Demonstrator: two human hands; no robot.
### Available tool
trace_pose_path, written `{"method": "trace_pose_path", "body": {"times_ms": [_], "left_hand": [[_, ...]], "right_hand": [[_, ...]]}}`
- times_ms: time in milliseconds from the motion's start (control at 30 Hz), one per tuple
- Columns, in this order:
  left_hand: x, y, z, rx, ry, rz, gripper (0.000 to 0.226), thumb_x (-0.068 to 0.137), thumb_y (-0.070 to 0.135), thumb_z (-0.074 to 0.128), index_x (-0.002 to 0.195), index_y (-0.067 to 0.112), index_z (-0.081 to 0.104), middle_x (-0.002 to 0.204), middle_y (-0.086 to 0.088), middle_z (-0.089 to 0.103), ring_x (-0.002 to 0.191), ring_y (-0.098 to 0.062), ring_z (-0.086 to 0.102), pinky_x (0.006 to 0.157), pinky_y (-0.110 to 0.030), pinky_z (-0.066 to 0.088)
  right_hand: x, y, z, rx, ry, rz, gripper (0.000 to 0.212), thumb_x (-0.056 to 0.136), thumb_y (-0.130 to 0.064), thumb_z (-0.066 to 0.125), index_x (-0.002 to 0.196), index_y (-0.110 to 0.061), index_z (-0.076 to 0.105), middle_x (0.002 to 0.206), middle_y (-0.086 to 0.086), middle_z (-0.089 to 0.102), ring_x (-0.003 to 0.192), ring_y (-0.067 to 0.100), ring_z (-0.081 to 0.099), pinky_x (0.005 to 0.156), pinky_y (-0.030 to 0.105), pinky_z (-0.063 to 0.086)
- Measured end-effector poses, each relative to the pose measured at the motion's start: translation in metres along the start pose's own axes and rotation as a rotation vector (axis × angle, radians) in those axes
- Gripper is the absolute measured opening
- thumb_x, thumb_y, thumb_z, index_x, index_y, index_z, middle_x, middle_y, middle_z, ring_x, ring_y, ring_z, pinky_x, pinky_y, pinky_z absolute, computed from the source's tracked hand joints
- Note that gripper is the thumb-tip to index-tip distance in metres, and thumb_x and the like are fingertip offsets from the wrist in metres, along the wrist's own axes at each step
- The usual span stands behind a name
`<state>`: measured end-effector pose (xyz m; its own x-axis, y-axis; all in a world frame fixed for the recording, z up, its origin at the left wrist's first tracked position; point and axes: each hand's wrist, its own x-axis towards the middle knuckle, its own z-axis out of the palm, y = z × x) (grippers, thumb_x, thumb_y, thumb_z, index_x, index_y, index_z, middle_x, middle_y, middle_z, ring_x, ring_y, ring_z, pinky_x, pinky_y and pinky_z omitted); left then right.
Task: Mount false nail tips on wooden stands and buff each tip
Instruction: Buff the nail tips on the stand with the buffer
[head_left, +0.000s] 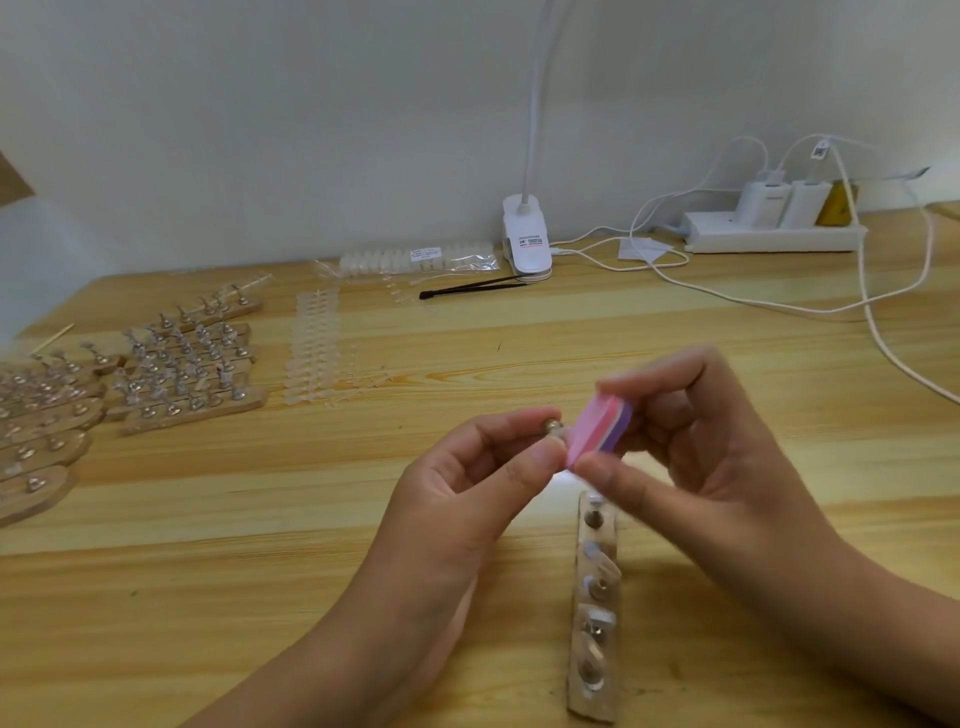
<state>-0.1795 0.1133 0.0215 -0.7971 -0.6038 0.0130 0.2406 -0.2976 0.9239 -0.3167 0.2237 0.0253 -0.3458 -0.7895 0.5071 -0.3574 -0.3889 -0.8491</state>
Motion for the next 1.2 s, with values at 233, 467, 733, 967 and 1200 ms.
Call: {"method": "trace_pose_path", "body": {"times_ms": [233,467,733,967,1200], "left_hand": [[-0.001,0.001,-0.001,0.062,-0.015,0.036,0.038,0.068,0.033,0.078,0.104,0.022,0.075,0.108,-0.006,0.074,0.108,-0.014,0.067,0.088,-0.014,0.048],[-0.001,0.005,-0.004,0.132,-0.034,0.066,0.033,0.073,0.036,0.076,0.104,0.025,0.075,0.108,-0.002,0.074,0.107,-0.015,0.067,0.088,-0.014,0.048],[-0.003,0.002,-0.001,0.233,-0.066,0.079,0.030,0.073,0.030,0.075,0.103,0.026,0.075,0.103,0.002,0.076,0.100,-0.008,0.069,0.081,-0.010,0.049],[0.005,0.006,-0.009,-0.024,0.053,-0.021,0.032,0.068,0.025,0.085,0.097,0.016,0.078,0.102,-0.007,0.075,0.091,-0.009,0.070,0.075,-0.013,0.052],[0.002,0.011,-0.012,0.214,-0.016,0.029,0.023,0.080,0.038,0.075,0.101,0.030,0.073,0.100,-0.005,0.076,0.093,-0.015,0.072,0.078,-0.017,0.053]], "right_hand": [[0.001,-0.005,-0.006,0.005,-0.031,0.053,0.038,0.089,-0.020,0.069,0.126,-0.027,0.064,0.093,0.003,0.067,0.090,0.021,0.065,0.083,0.022,0.051],[-0.002,-0.007,-0.007,0.010,-0.069,0.092,0.041,0.085,-0.021,0.065,0.125,-0.028,0.067,0.094,0.008,0.065,0.089,0.019,0.063,0.080,0.019,0.051],[0.000,-0.005,-0.013,-0.051,-0.102,0.057,0.041,0.088,-0.016,0.063,0.128,-0.026,0.065,0.093,0.004,0.061,0.090,0.017,0.061,0.083,0.019,0.047],[0.000,-0.003,-0.016,-0.368,-0.229,-0.059,0.037,0.087,-0.025,0.061,0.124,-0.026,0.065,0.093,-0.004,0.058,0.089,0.016,0.058,0.080,0.016,0.046],[0.014,0.020,-0.059,-0.801,-0.181,0.024,0.039,0.086,-0.026,0.065,0.123,-0.033,0.058,0.090,-0.016,0.053,0.087,0.006,0.050,0.079,0.012,0.038]]}}
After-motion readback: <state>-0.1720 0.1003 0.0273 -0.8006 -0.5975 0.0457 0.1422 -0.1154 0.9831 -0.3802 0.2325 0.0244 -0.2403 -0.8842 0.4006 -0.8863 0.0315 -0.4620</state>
